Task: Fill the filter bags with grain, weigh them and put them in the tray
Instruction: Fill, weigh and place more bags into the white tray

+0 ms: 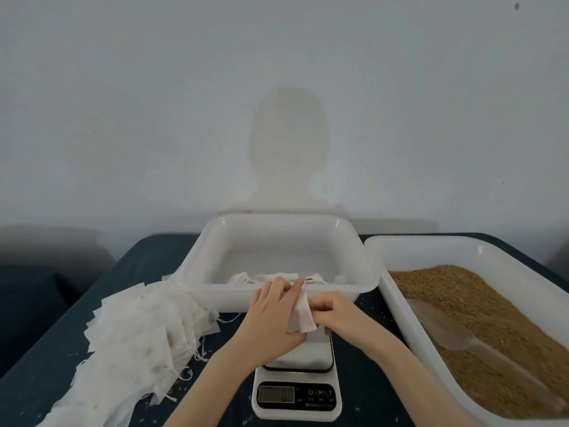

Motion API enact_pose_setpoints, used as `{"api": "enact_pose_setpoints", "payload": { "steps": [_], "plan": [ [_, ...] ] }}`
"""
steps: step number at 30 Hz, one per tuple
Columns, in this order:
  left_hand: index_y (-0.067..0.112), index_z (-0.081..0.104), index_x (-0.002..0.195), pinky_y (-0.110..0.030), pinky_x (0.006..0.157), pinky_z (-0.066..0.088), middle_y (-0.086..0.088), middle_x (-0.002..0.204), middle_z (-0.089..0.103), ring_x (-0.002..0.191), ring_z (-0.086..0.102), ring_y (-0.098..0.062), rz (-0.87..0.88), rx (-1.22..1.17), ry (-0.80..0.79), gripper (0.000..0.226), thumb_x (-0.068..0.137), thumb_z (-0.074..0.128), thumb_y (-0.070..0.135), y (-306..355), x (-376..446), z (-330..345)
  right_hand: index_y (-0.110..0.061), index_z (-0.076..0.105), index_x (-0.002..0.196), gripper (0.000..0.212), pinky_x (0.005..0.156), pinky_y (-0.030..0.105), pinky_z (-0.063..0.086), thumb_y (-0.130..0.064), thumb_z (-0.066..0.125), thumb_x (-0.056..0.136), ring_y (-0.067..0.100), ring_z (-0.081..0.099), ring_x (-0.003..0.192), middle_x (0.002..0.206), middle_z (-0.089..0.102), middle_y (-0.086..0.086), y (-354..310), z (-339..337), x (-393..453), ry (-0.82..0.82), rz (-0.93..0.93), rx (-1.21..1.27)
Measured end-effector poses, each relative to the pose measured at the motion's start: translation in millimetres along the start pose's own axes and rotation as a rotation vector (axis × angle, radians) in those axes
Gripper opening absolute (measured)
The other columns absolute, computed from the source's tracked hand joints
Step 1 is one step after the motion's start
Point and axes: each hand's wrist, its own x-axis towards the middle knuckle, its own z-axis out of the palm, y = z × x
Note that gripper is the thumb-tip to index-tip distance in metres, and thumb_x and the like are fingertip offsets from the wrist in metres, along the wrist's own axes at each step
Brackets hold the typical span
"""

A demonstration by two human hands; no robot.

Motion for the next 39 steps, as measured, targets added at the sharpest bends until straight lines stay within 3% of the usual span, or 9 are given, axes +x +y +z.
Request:
{"api": "enact_pose_setpoints", "payload": {
  "steps": [4, 8, 11, 19, 23, 27, 32, 35, 39],
  "plan": [
    [0.025, 0.017, 0.150, -0.022, 0.100, 0.022, 0.008, 0.122, 0.034, 0.115, 0.033, -0.011, 0.011, -0.057, -0.022, 0.085, 0.072, 0.044, 0.045, 2.0, 0.7, -0.7, -0.014, 0.074, 0.090, 0.020, 0.074, 0.027, 0.040, -0.012, 0.054, 0.090, 0.012, 0.049, 0.077, 0.087, 0.065, 0.015, 0.7, -0.8, 0.6, 0.024, -0.029, -0.065],
    [0.029, 0.017, 0.149, -0.020, 0.098, 0.022, 0.013, 0.129, 0.038, 0.120, 0.032, -0.008, 0.002, -0.119, -0.079, 0.083, 0.075, 0.054, 0.035, 4.2, 2.8, -2.9, -0.038, 0.068, 0.063, 0.026, 0.058, 0.011, 0.039, -0.019, 0.068, 0.081, -0.005, 0.052, 0.059, 0.063, 0.065, -0.021, -4.4, -3.2, -2.1, 0.155, -0.025, -0.226],
    [0.030, 0.023, 0.147, -0.016, 0.096, 0.021, 0.015, 0.131, 0.041, 0.120, 0.033, -0.007, -0.006, -0.165, -0.055, 0.078, 0.076, 0.056, 0.029, 5.8, 2.2, -5.1, -0.045, 0.055, 0.046, 0.043, 0.047, 0.013, 0.034, -0.022, 0.059, 0.081, 0.001, 0.048, 0.051, 0.052, 0.054, -0.027, -3.4, -3.6, -0.9, 0.242, 0.002, -0.526],
    [0.028, 0.019, 0.148, -0.020, 0.106, 0.020, 0.015, 0.138, 0.037, 0.127, 0.032, -0.007, 0.007, -0.096, -0.090, 0.085, 0.076, 0.062, 0.041, 5.3, 1.9, 0.2, -0.038, 0.051, 0.051, 0.031, 0.054, 0.019, 0.035, -0.027, 0.059, 0.079, 0.006, 0.045, 0.057, 0.062, 0.053, -0.010, -1.7, -12.2, -2.6, 0.211, 0.002, -0.532],
    [0.030, 0.043, 0.128, -0.027, 0.084, 0.045, 0.016, 0.123, 0.052, 0.106, 0.054, -0.009, -0.077, -0.225, -0.056, 0.049, 0.083, 0.059, 0.036, 9.7, 5.6, -3.3, -0.033, 0.059, 0.060, 0.023, 0.057, 0.025, 0.036, -0.036, 0.058, 0.083, 0.008, 0.041, 0.056, 0.065, 0.055, -0.006, -0.7, -18.9, -8.7, 0.186, 0.004, -0.554],
    [0.031, 0.048, 0.121, -0.024, 0.077, 0.047, 0.016, 0.114, 0.060, 0.097, 0.057, -0.005, -0.098, -0.235, -0.053, 0.040, 0.083, 0.058, 0.038, 14.9, 12.4, -6.8, -0.030, 0.069, 0.092, 0.018, 0.061, 0.026, 0.041, -0.039, 0.054, 0.089, 0.005, 0.048, 0.060, 0.074, 0.060, -0.009, 0.8, -29.5, -15.0, 0.204, 0.011, -0.567],
    [0.035, 0.043, 0.121, -0.021, 0.072, 0.043, 0.021, 0.113, 0.054, 0.096, 0.056, -0.005, -0.090, -0.272, -0.103, 0.048, 0.076, 0.060, 0.039, 28.8, 20.2, -1.7, -0.037, 0.052, 0.055, 0.033, 0.055, 0.026, 0.031, -0.029, 0.052, 0.087, 0.006, 0.034, 0.049, 0.052, 0.046, -0.014, 4.5, -40.4, -19.6, 0.172, 0.026, -0.477],
    [0.035, 0.046, 0.106, -0.021, 0.061, 0.041, 0.020, 0.092, 0.055, 0.083, 0.057, -0.009, -0.084, -0.254, -0.151, 0.032, 0.077, 0.053, 0.026, 31.6, 23.7, 0.1, -0.039, 0.051, 0.054, 0.031, 0.053, 0.024, 0.031, -0.033, 0.047, 0.085, 0.006, 0.034, 0.047, 0.052, 0.045, -0.013, 9.2, -48.8, -23.3, 0.180, 0.033, -0.545],
    [0.028, 0.053, 0.103, -0.033, 0.069, 0.052, 0.011, 0.087, 0.061, 0.077, 0.060, -0.012, -0.085, -0.299, -0.198, 0.026, 0.077, 0.051, 0.022, 39.9, 27.4, 0.6, -0.034, 0.053, 0.053, 0.033, 0.053, 0.023, 0.029, -0.045, 0.045, 0.083, 0.005, 0.033, 0.046, 0.052, 0.045, -0.009, 11.1, -60.7, -28.3, 0.132, 0.021, -0.430]
  ]
}}
